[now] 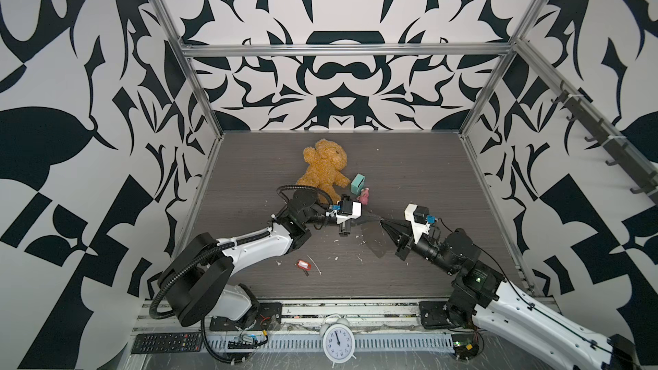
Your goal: Put the keys on the keyring
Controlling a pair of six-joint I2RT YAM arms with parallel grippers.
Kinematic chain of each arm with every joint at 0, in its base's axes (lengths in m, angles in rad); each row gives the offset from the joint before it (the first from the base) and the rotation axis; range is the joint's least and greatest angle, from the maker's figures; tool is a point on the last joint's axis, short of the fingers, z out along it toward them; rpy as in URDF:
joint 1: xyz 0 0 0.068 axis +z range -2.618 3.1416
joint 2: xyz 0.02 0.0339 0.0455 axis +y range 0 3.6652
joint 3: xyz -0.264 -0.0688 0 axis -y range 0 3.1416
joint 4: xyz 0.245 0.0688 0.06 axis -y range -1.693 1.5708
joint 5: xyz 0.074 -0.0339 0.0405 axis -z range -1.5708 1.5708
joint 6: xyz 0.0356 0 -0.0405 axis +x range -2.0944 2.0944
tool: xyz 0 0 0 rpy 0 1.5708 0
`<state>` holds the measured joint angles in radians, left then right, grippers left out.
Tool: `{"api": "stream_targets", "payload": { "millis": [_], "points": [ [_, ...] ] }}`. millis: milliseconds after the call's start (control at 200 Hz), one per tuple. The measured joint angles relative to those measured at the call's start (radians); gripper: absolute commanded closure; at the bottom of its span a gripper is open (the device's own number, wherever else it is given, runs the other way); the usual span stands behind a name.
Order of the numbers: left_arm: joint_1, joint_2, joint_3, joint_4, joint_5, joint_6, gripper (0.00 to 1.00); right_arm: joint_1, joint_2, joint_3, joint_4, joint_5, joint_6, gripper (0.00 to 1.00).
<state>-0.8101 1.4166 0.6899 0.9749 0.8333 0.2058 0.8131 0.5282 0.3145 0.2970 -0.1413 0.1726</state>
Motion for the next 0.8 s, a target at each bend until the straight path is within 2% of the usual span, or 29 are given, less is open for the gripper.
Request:
{"api": "stream_targets", "payload": {
  "millis": [255,410,495,590,655,800],
  "points": [
    [-0.002,0.000,0.000,0.015,-0.008,-0.001,1.00,0.000,-0.031,-0.010,0.003,0.022,0.000,1.00],
    [-0.003,0.000,0.000,0.027,-0.026,-0.006,0.89,0.002,-0.045,-0.011,0.000,0.042,0.000,1.00],
    [-0.003,0.000,0.000,0.042,-0.032,-0.004,0.73,0.002,-0.050,-0.011,-0.010,0.065,0.000,1.00],
    [-0.003,0.000,0.000,0.062,-0.040,-0.011,0.62,0.002,-0.050,-0.011,-0.047,0.113,0.003,1.00],
    [-0.003,0.000,0.000,0.069,-0.048,-0.016,0.59,0.001,-0.050,-0.011,-0.078,0.150,0.005,1.00],
    [-0.003,0.000,0.000,0.055,-0.069,0.005,0.59,0.001,-0.050,-0.011,-0.124,0.219,0.008,1.00]
  ]
}}
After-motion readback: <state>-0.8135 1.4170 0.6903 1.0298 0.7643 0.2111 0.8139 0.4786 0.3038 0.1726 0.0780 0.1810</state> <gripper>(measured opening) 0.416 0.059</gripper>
